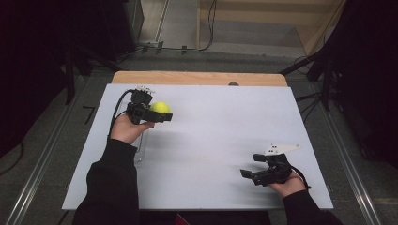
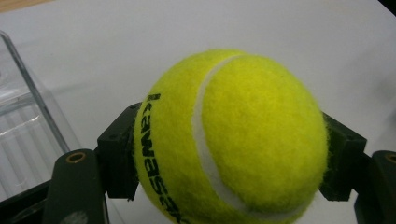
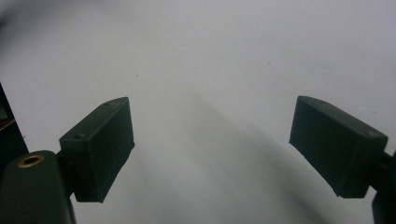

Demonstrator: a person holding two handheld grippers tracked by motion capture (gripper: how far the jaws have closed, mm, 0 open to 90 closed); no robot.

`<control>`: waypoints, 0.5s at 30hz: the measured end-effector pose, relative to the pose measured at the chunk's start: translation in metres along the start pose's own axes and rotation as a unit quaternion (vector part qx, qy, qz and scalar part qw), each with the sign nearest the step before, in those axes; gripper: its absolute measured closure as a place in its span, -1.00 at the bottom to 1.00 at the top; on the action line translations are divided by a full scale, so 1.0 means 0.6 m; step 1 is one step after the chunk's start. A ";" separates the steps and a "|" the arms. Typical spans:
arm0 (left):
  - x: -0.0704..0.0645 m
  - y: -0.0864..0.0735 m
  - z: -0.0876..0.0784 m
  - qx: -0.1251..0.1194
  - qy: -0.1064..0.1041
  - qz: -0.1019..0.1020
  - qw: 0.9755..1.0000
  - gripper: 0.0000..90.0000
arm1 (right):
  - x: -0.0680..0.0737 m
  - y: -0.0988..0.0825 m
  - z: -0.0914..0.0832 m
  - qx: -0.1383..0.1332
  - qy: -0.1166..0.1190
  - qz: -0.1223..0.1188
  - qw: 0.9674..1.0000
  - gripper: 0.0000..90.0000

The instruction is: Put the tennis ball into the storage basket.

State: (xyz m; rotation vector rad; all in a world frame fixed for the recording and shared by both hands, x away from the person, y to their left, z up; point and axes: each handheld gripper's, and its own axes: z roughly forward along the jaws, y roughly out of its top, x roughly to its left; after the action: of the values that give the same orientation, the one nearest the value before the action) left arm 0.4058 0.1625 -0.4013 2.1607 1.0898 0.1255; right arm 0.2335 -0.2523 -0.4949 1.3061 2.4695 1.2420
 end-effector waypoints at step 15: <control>0.027 -0.008 -0.017 -0.004 0.026 -0.018 1.000 -0.42 | 0.000 0.000 0.000 0.000 0.000 -0.001 1.000 -0.74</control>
State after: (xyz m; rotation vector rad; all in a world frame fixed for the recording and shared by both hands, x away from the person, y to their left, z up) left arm 0.4092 0.1822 -0.4005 2.1395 1.1545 0.1696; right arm 0.2335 -0.2521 -0.4949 1.3039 2.4704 1.2423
